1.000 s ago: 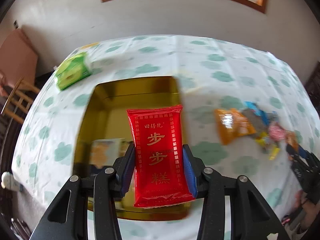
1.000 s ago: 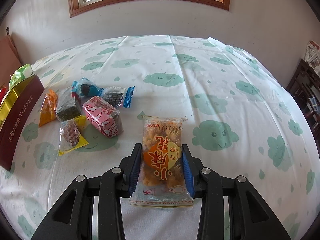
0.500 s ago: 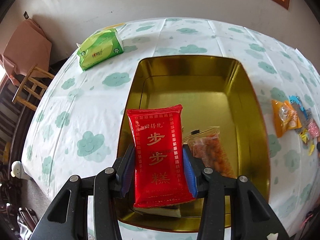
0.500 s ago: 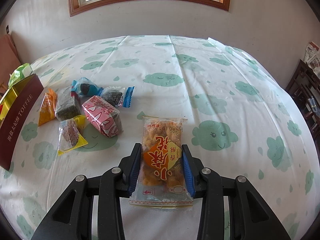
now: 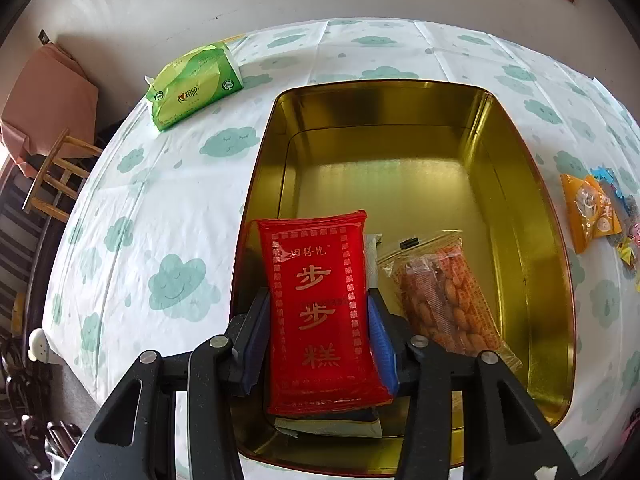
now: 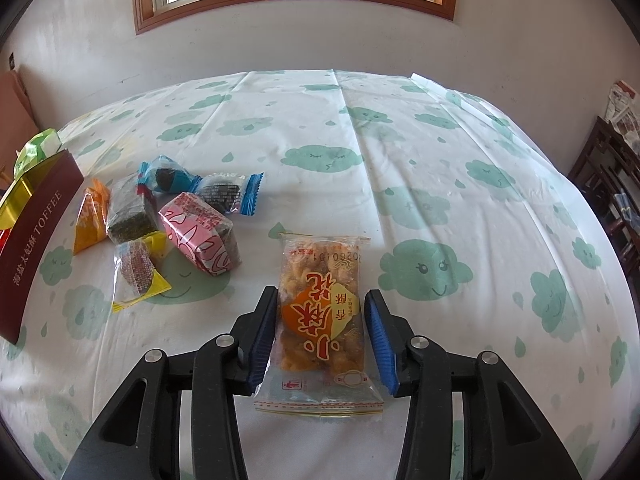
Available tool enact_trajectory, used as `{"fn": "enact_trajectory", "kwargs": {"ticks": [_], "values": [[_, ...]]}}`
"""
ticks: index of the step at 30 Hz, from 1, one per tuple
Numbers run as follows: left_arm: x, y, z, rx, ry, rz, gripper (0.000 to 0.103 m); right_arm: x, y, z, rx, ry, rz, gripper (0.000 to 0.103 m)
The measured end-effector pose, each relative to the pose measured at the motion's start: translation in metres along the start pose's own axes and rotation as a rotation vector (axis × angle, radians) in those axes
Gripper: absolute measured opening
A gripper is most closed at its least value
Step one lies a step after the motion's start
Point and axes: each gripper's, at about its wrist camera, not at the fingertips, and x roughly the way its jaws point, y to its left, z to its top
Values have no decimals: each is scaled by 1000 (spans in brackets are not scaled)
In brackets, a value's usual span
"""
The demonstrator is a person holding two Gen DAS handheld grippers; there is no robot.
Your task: Organize snacks
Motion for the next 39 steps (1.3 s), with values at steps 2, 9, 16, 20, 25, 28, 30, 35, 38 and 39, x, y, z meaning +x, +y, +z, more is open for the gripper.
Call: {"fn": "enact_trajectory", "kwargs": {"ticks": [2, 9, 16, 20, 25, 28, 30, 35, 38, 39], "values": [[0, 1, 0, -10, 0, -6, 45, 1, -3, 1, -1, 0, -1, 45], [0, 2, -1, -17, 1, -18, 48, 1, -1, 0, 0, 0, -1, 45], [-6, -1, -2, -2, -20, -45, 62, 1, -2, 1, 0, 0, -3, 46], [-18, -5, -1, 14, -62, -31, 67, 1, -2, 0, -2, -1, -2, 46], [-32, -3, -1, -5, -93, -42, 70, 1, -2, 2, -5, 13, -3, 46], [-40, -2, -3, -19, -109, -50, 71, 3, -3, 6, -11, 41, 2, 46], [-45, 0, -5, -35, -115, -64, 73, 4, -3, 8, -22, 60, 6, 46], [-53, 3, -11, -73, -129, -85, 75, 10, -6, 16, -20, 110, 9, 46], [-57, 5, -15, -88, -138, -82, 77, 10, -2, 17, -23, 129, -5, 45], [-57, 5, -16, -89, -142, -80, 77, 10, -3, 18, -27, 132, -8, 44]]}}
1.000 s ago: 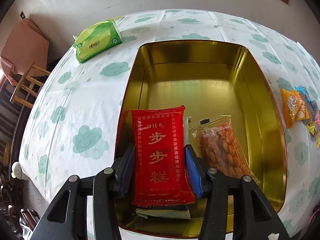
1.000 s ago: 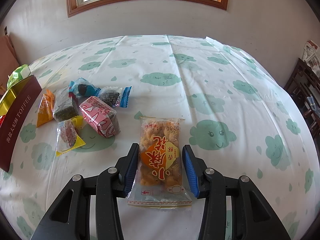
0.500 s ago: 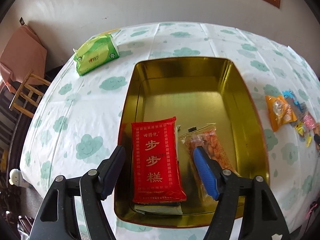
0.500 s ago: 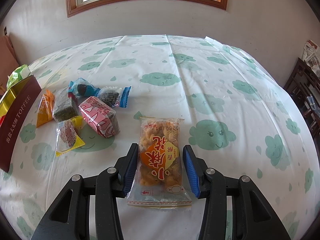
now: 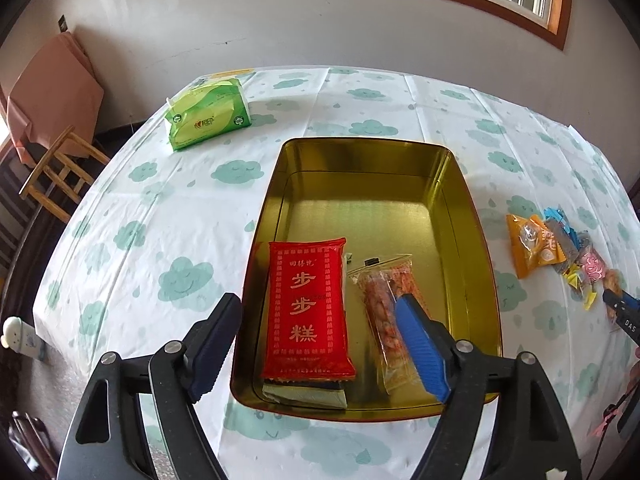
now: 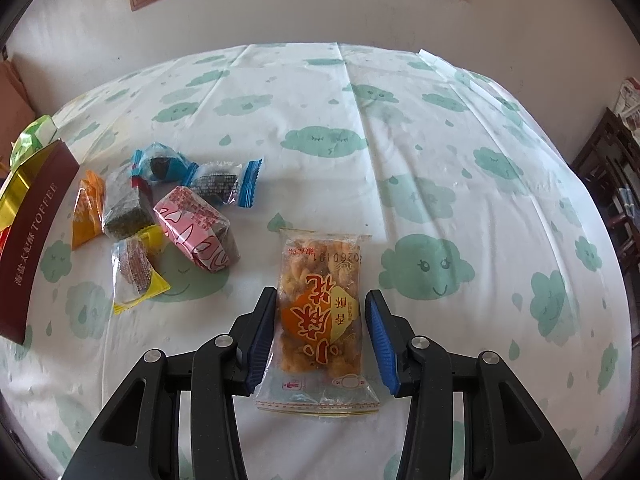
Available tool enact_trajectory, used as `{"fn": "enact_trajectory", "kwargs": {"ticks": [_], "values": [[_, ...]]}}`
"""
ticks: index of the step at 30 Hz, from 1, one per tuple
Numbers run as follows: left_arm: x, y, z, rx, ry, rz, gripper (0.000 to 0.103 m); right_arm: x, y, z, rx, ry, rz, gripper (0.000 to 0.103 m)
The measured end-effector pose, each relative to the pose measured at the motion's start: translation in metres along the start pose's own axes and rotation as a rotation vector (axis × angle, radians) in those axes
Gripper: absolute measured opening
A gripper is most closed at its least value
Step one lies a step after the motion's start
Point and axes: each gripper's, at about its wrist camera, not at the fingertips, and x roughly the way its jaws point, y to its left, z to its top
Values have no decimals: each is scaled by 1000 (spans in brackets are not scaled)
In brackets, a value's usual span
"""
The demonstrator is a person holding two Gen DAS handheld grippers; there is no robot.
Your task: Organize snacks
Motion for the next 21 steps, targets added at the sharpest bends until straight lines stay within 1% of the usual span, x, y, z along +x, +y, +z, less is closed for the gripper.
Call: {"fn": "enact_trajectory", "kwargs": {"ticks": [2, 3, 5, 8, 11, 14, 16, 19, 21], "values": [[-1, 1, -1, -1, -5, 4, 78, -2, 5, -2, 1, 3, 5, 39], [-1, 1, -2, -3, -4, 4, 78, -3, 7, -2, 0, 6, -2, 38], [-1, 3, -3, -13, -4, -2, 78, -3, 9, -1, -4, 10, -21, 38], [1, 9, -5, -35, 0, -2, 83, -5, 10, -3, 17, 15, -26, 38], [2, 15, -7, -53, -6, 0, 86, -8, 10, -5, 51, 17, -30, 38], [0, 20, -9, -71, -18, -8, 91, -19, 12, -4, 70, -12, -54, 38], [-1, 24, -9, -84, -25, -8, 92, -30, 17, -1, 76, -40, -51, 38], [-5, 31, -9, -103, -38, -16, 96, -48, 30, 6, 63, -78, -31, 38], [-8, 37, -9, -120, -48, -15, 97, -60, 45, 12, 44, -100, 2, 38]]}}
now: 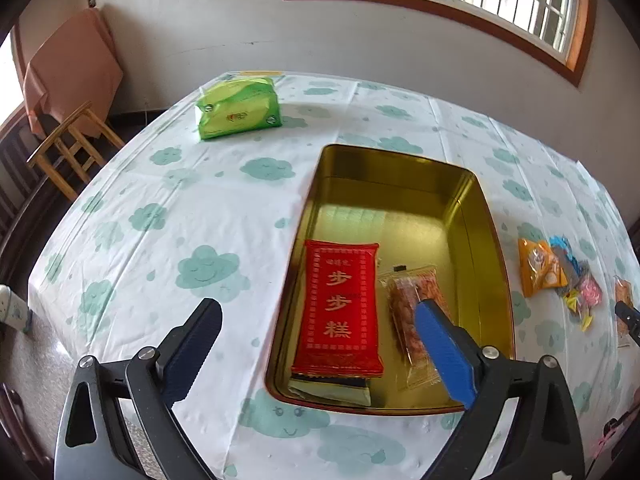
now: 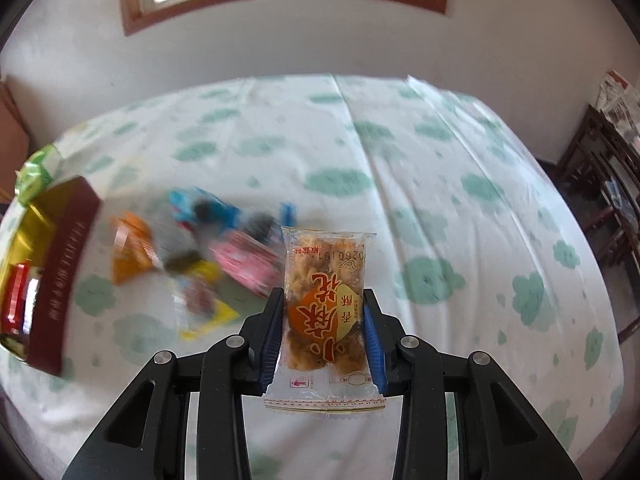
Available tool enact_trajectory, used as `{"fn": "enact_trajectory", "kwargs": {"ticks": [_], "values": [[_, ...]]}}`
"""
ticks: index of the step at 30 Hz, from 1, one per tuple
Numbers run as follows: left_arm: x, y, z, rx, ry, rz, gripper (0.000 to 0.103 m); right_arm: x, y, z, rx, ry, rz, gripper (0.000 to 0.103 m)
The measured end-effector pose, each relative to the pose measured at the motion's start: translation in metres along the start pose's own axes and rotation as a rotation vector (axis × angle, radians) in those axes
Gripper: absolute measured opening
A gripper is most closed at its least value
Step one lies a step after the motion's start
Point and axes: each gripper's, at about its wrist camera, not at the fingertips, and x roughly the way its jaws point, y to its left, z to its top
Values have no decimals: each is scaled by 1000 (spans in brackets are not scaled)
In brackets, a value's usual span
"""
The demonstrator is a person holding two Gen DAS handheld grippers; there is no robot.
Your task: Organize snacks
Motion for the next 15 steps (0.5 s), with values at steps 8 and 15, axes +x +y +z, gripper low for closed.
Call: {"fn": "enact_trajectory", "kwargs": {"ticks": [8, 15], "values": [[-7, 27, -2, -62, -19, 37, 98, -26, 96, 11, -135, -25, 211, 38], [-7, 60, -7, -147, -2, 77, 98, -32, 180, 4, -268, -19, 347, 38]]}}
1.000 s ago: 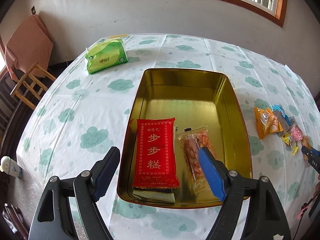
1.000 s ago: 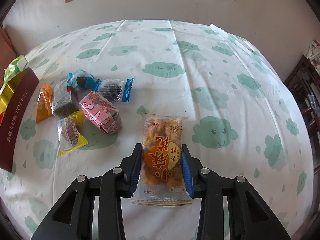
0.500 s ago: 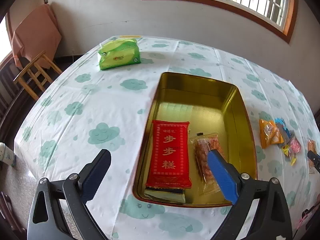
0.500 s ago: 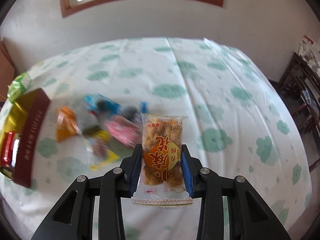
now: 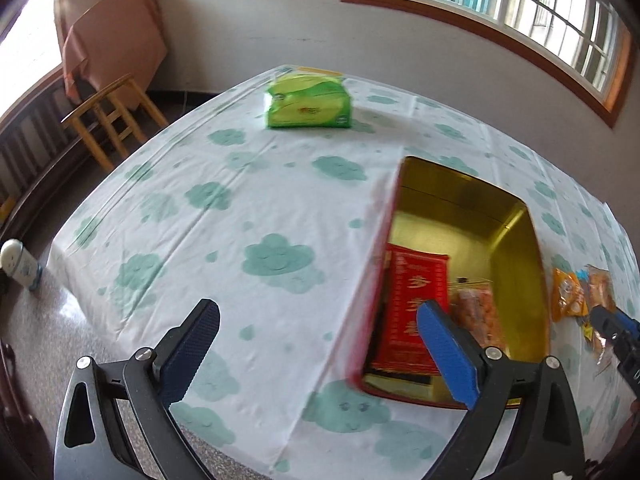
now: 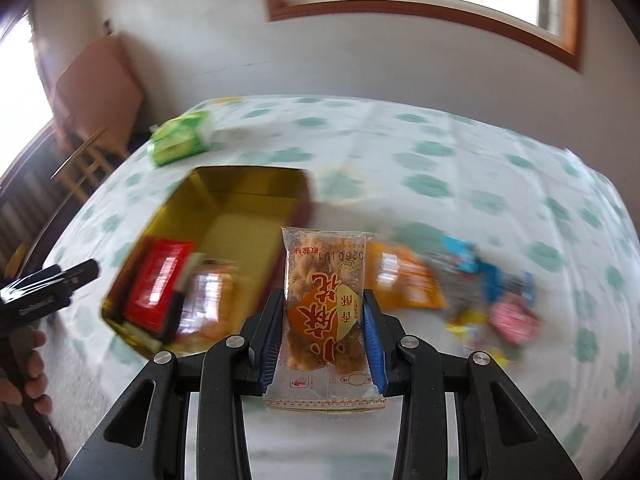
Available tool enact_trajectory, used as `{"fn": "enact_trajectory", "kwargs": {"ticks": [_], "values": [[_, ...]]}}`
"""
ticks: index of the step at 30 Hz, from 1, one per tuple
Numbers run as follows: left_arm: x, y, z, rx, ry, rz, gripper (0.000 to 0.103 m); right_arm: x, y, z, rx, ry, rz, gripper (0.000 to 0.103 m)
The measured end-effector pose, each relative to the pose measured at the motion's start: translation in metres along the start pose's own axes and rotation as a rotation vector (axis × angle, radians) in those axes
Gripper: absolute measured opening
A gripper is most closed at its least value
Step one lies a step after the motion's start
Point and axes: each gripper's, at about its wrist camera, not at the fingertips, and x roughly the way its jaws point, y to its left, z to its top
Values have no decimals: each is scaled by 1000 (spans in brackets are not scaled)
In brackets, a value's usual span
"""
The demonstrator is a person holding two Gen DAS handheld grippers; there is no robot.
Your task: Organize snacks
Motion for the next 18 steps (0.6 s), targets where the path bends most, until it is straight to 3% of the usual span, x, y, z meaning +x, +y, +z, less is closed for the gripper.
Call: {"fn": "enact_trajectory", "kwargs": {"ticks": [7, 18], "values": [[5, 18, -1, -37, 13, 33, 98, 29, 45, 2, -61, 44, 64, 38], [11, 38, -2, -82, 34, 53, 98, 56, 64, 0, -102, 87, 69, 38]]}}
